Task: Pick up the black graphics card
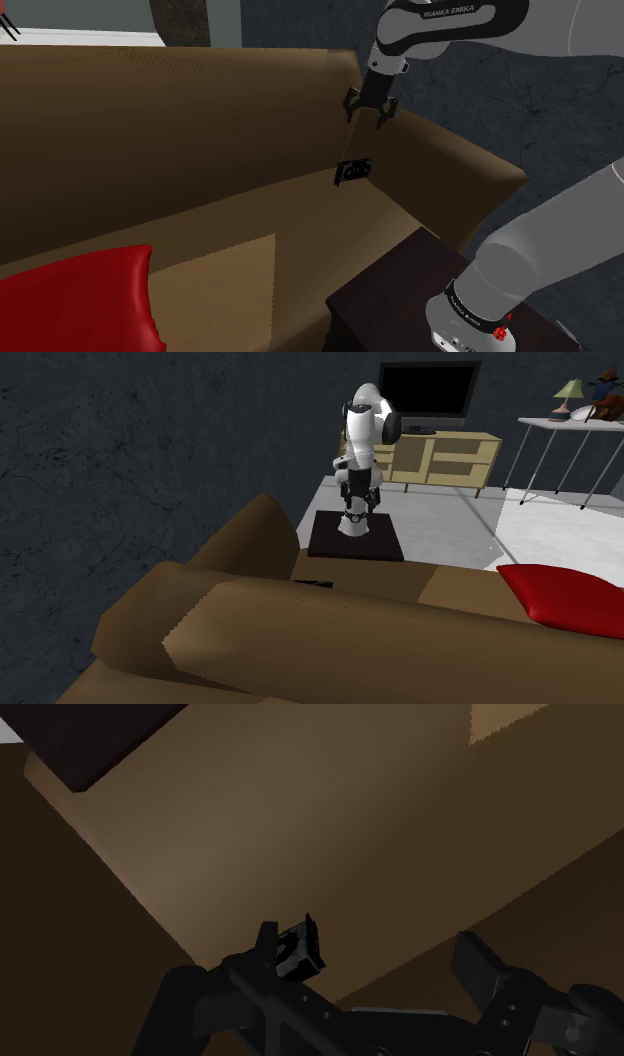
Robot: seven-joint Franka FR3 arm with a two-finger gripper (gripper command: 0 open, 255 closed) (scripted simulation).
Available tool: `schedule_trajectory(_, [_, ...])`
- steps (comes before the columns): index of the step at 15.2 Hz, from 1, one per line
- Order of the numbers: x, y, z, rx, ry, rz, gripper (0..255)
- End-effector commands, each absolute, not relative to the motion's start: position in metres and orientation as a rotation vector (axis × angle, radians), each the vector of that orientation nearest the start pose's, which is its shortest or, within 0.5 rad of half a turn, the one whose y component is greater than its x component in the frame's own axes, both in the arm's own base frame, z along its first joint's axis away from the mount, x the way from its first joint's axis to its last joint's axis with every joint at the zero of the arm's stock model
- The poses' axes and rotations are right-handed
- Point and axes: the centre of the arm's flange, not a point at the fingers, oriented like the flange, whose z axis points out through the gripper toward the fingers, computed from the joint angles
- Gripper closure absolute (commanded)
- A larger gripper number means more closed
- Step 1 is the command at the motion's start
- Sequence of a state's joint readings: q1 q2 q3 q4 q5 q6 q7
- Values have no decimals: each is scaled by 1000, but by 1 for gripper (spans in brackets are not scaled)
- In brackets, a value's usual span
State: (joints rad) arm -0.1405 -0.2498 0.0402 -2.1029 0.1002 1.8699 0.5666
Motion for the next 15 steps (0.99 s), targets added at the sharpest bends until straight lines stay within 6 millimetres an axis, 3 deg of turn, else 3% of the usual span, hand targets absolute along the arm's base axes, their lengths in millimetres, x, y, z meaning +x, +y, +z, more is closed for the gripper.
schedule_trajectory(1, [502, -51, 509, -2829, 1145, 35, 0])
schedule_trajectory(8, [557, -102, 445, -2661, 1476, 139, 0])
schedule_trajectory(15, [595, -162, 375, -2453, 1783, 240, 0])
